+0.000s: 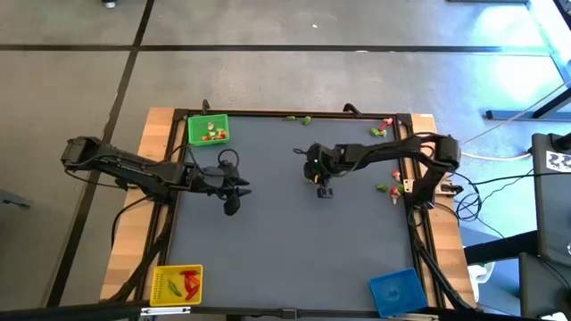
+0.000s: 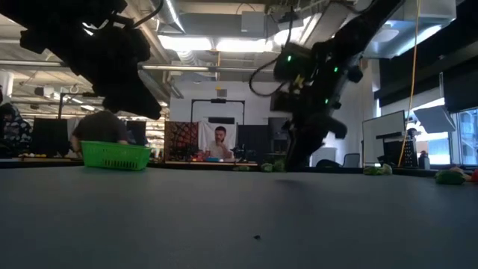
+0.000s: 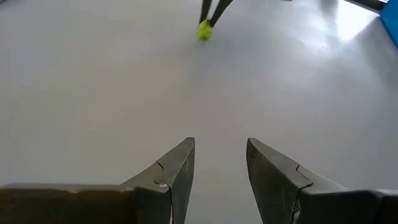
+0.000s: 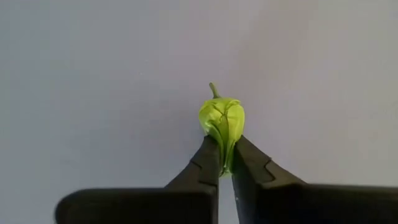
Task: Sort produce into baskets
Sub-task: Put the green chili pepper into the blue bin
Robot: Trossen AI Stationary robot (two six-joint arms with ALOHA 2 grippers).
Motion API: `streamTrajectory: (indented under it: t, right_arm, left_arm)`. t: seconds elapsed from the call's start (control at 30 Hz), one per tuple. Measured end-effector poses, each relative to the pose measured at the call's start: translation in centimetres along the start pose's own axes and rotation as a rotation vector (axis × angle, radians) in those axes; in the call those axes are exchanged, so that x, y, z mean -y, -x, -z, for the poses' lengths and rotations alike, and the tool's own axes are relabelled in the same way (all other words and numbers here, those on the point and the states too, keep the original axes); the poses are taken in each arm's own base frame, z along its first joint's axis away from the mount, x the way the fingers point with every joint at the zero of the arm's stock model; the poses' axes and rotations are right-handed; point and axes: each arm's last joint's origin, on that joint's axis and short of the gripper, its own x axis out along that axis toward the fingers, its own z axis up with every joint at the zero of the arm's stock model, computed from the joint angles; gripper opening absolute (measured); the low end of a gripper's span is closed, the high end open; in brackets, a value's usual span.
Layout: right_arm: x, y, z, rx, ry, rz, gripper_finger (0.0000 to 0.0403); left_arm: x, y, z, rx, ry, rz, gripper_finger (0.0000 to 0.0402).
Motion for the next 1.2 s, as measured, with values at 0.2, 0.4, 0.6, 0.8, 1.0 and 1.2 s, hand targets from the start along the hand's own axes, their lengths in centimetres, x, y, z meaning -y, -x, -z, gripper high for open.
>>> streamTrajectory:
  t: [0.2,0.4,0.6,0.8,1.0,1.2]
  right_arm:
    - [-2.3,3.8,-1.2,0.046,-0.012,0.017,0.003]
    - [-5.8,8.7,-1.5,0.078,-0.031,-0.036,0.002]
    - [-9.6,12.7,-0.8,0.09,-0.095,-0.113,0.0027]
    - [-13.5,14.7,0.6,-0.008,-0.156,-0.22,0.0027]
    - [-18.0,15.6,2.0,-0.13,-0.205,-0.343,0.0028]
    - [-22.3,16.9,3.7,-0.241,-0.287,-0.442,0.0028]
  left_arm:
    - [0.0,0.0,0.0,0.004,0.0,-0.009,0.0141]
    - [0.0,0.0,-0.1,0.014,0.003,-0.005,0.0141]
    - [0.2,0.0,-0.5,0.058,-0.014,0.012,0.0141]
    - [0.5,0.1,-1.2,0.125,-0.019,0.036,0.0141]
    - [0.6,0.1,-1.6,0.164,-0.016,0.048,0.0141]
    - [0.6,0.1,-1.6,0.171,-0.02,0.041,0.0141]
